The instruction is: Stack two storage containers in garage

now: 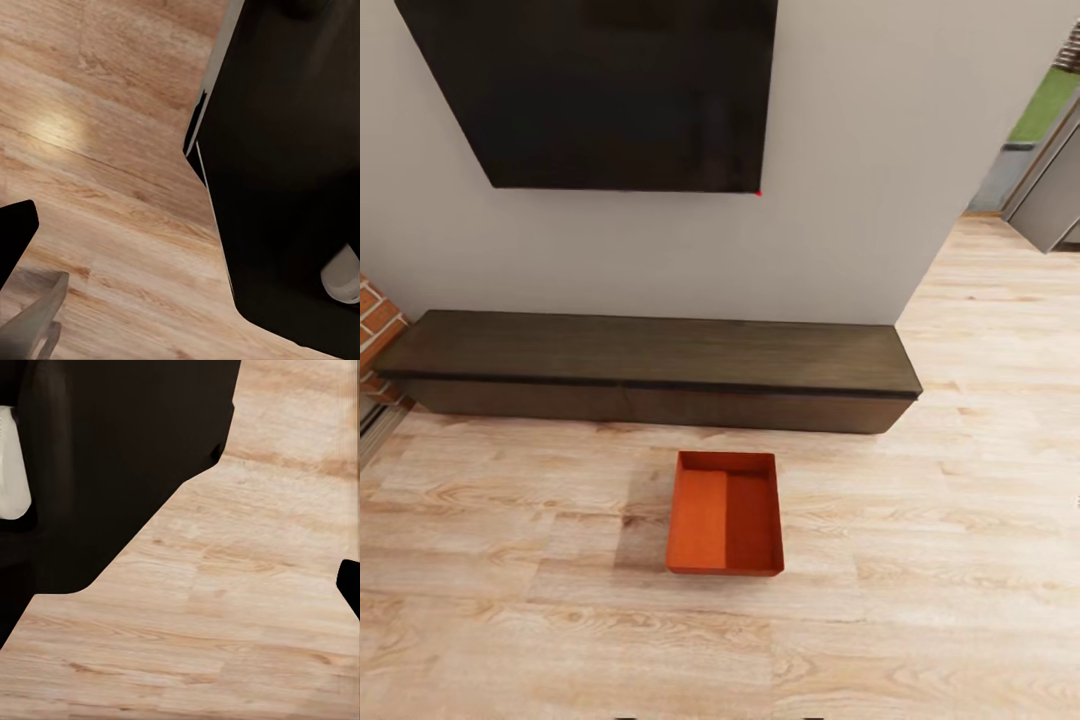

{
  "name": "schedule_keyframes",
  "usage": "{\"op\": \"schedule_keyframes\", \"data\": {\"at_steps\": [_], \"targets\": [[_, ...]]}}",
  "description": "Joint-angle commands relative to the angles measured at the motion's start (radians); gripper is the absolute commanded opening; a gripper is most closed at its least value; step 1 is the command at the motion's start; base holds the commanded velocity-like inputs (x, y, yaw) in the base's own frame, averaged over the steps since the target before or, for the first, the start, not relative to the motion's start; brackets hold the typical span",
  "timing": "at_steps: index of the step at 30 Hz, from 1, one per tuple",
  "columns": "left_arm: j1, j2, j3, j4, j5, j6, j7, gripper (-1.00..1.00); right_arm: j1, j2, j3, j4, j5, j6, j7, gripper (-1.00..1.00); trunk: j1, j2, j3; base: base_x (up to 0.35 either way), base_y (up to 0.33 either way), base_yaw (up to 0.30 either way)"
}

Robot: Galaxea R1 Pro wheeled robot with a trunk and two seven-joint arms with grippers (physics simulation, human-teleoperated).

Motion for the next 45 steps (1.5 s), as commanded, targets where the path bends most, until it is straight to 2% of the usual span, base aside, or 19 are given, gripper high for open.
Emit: {"op": "schedule_keyframes", "data": {"at_steps": [1,14,45], "targets": [[0.0,0.0,0.002,0.001,0.002,-0.003,0.001,1.0,-0.001,0.0,-0.003,0.003,0.01,-0.005,-0.005,1.0,0.0,-0.001,-0.001,0.0,-0.091,0.0],[0.0,0.0,0.002,0.001,0.002,-0.003,0.001,1.0,-0.001,0.002,-0.004,0.003,0.008,-0.006,-0.007,1.0,0.0,-0.001,-0.002,0.0,-0.012,0.0],[0.0,0.0,0.002,0.001,0.002,-0.003,0.001,1.0,-0.001,-0.001,0.0,0.003,0.014,-0.006,-0.005,1.0,0.0,-0.001,-0.051,0.0,-0.028,0.0]]}}
